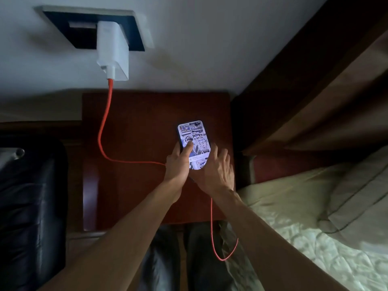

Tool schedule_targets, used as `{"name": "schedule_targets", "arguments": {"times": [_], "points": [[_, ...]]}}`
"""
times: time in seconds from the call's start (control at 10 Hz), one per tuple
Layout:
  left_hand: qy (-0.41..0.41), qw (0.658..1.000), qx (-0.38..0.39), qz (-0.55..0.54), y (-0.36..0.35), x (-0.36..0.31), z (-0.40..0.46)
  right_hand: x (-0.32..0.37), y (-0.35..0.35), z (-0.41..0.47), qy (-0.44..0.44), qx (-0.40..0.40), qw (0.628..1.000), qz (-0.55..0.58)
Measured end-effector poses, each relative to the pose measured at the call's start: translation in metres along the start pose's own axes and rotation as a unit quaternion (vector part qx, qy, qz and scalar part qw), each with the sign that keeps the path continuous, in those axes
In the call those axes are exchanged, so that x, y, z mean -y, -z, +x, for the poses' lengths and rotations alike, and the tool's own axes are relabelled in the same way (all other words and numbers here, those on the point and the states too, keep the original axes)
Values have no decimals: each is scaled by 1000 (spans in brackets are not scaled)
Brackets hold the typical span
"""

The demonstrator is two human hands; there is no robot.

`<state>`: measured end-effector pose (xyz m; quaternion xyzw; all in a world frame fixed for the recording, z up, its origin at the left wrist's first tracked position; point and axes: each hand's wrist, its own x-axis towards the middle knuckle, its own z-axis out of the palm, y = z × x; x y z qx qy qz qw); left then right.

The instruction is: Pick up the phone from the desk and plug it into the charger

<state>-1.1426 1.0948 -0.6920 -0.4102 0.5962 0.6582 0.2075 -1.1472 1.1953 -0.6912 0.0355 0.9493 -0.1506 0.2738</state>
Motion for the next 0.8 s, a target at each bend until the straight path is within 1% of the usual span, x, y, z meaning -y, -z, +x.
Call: {"name": "schedule_targets", "arguments": {"times": [0.1,0.3,0.4,0.5,0.6,0.7,0.8], "points": [[0,1000,1,3,0,0,-1,-2,2,7,10,-10,1000,-15],[7,999,-11,29,1,-7,2,0,-4,13,28,-55,997,-34],[61,997,-32,20,10,-14,-3,5,-6,10,21,-68,997,-36],[96,995,-37,15,26,-22,-16,9,0,6,7,-44,998,-35],[100,994,-39,30,46,-34,-36,19,22,-8,-23,-37,999,-12],[78,996,-25,37,63,-56,-66,33,58,-31,-61,-14,997,53],[22,999,0,42,72,-91,-109,53,106,-60,-66,-31,989,130]]}}
